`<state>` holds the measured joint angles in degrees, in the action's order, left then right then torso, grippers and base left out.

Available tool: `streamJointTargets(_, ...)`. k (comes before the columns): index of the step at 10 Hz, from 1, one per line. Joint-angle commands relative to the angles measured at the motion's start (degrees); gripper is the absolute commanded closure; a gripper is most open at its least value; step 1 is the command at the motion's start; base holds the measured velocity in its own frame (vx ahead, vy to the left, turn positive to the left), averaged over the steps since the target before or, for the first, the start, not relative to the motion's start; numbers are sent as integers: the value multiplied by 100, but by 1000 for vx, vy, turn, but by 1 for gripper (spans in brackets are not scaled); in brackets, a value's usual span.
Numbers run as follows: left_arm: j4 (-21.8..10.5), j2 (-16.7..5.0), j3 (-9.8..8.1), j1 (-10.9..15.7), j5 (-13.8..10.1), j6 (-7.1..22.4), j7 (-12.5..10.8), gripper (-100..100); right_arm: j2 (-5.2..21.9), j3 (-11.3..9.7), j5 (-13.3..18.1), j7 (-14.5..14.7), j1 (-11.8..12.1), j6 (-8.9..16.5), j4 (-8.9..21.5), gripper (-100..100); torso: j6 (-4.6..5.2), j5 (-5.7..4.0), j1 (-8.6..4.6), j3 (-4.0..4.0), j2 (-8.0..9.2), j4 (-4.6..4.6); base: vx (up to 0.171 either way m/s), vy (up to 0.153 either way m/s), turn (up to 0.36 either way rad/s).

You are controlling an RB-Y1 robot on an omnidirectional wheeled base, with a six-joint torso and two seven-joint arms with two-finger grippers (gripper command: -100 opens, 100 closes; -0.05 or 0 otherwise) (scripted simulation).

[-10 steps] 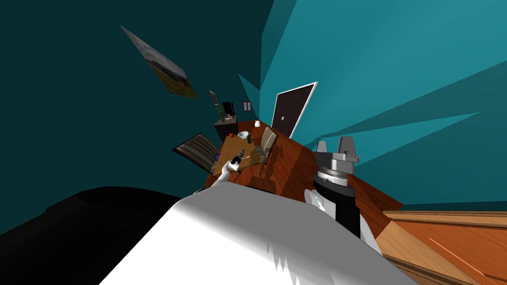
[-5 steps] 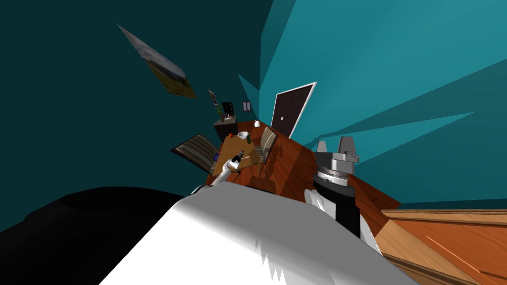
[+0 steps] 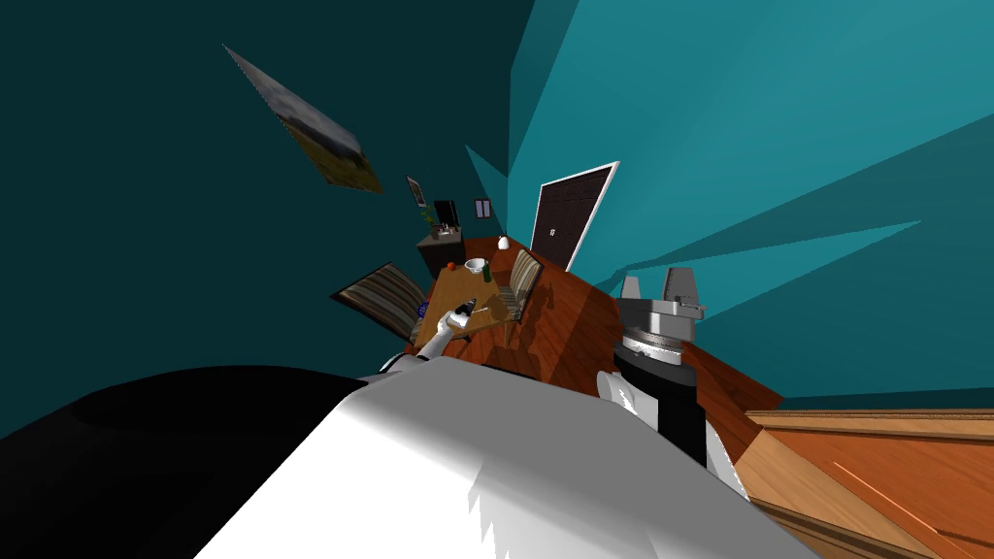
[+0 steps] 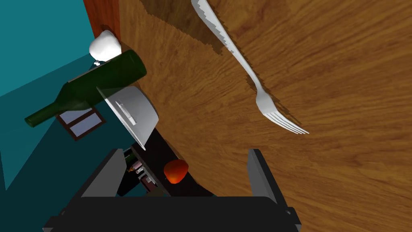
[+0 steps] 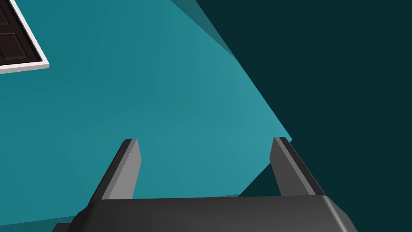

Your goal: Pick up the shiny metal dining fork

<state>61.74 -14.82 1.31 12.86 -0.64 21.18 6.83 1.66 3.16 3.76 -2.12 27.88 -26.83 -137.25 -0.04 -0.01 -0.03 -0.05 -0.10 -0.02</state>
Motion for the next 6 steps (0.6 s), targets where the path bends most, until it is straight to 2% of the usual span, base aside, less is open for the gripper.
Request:
streamJointTargets(1, -286, -11, -93, 252, -61, 279, 13, -100, 0, 0, 0, 0, 0, 0, 0, 0, 0, 0, 0, 0, 0, 0, 29, -12, -5)
streamJointTargets(2, -468, -11, -93, 252, -61, 279, 13, -100, 0, 0, 0, 0, 0, 0, 0, 0, 1, -1, -1, -1, -3, 0, 28, -13, -7)
streamJointTargets(3, -706, -32, -175, 450, -129, 509, 24, -100, 0, 0, 0, 0, 0, 0, 0, 0, 0, 0, -1, -2, -3, -1, 35, -12, -4)
streamJointTargets(5, -840, -32, -175, 450, -129, 509, 24, -100, 0, 0, 0, 0, 0, 0, 0, 0, 0, 0, 1, -2, -3, -1, 23, -5, 0)
streamJointTargets(6, -1045, -55, -262, 643, -198, 731, 33, -100, 0, 0, 0, 0, 0, 0, 0, 0, 0, 0, 2, 1, 2, 0, 28, -9, -2)
